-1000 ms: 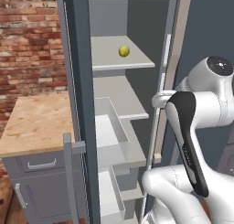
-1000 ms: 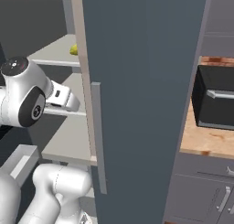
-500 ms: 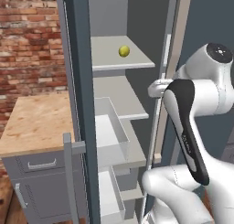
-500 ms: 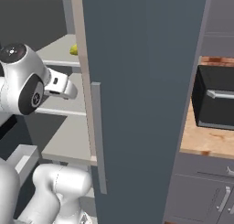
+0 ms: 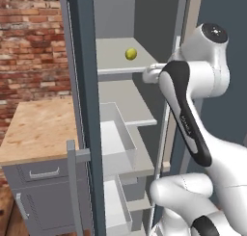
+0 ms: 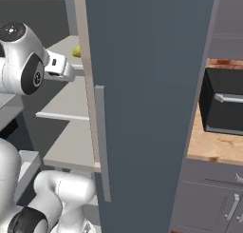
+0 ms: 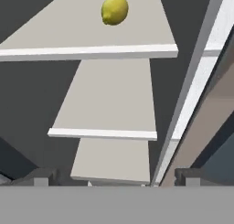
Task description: Take the lemon and lemon out of the freezer and place them in the tupperware container on the counter. Then put the tupperware containing the vegetables back in the freezer.
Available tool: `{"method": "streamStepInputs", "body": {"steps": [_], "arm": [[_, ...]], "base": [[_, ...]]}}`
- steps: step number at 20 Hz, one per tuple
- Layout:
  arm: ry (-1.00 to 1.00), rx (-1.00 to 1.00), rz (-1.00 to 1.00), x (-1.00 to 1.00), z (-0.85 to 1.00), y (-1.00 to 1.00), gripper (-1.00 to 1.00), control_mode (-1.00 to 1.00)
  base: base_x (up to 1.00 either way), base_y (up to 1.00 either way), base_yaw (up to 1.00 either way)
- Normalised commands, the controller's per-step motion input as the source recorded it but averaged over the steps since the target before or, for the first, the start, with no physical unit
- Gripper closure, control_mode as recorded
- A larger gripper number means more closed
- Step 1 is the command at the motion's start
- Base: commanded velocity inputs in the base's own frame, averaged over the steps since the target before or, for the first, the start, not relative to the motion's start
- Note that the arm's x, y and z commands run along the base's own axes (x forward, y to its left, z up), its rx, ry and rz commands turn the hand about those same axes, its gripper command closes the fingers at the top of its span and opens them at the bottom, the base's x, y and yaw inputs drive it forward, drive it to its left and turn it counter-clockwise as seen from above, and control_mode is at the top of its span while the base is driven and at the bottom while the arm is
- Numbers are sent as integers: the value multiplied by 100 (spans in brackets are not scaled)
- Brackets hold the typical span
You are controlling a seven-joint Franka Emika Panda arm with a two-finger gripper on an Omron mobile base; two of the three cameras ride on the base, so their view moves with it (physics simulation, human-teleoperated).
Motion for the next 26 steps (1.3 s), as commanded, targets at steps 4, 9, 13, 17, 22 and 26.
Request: {"method": "streamStepInputs", "body": {"steps": [4, 9, 13, 17, 22, 26], "arm": [[-1, 0, 7, 38, 31, 24, -100, -100], [0, 0, 0, 39, 5, 9, -100, -100], [-9, -4, 0, 21, 0, 7, -100, -100], [-9, -1, 0, 24, 0, 2, -100, -100], [-6, 0, 0, 29, 0, 2, -100, -100], [0, 0, 0, 39, 0, 0, -100, -100]], "base": [[0, 0, 0], [0, 0, 0], [0, 0, 0], [0, 0, 0], [0, 0, 0], [0, 0, 0]]}}
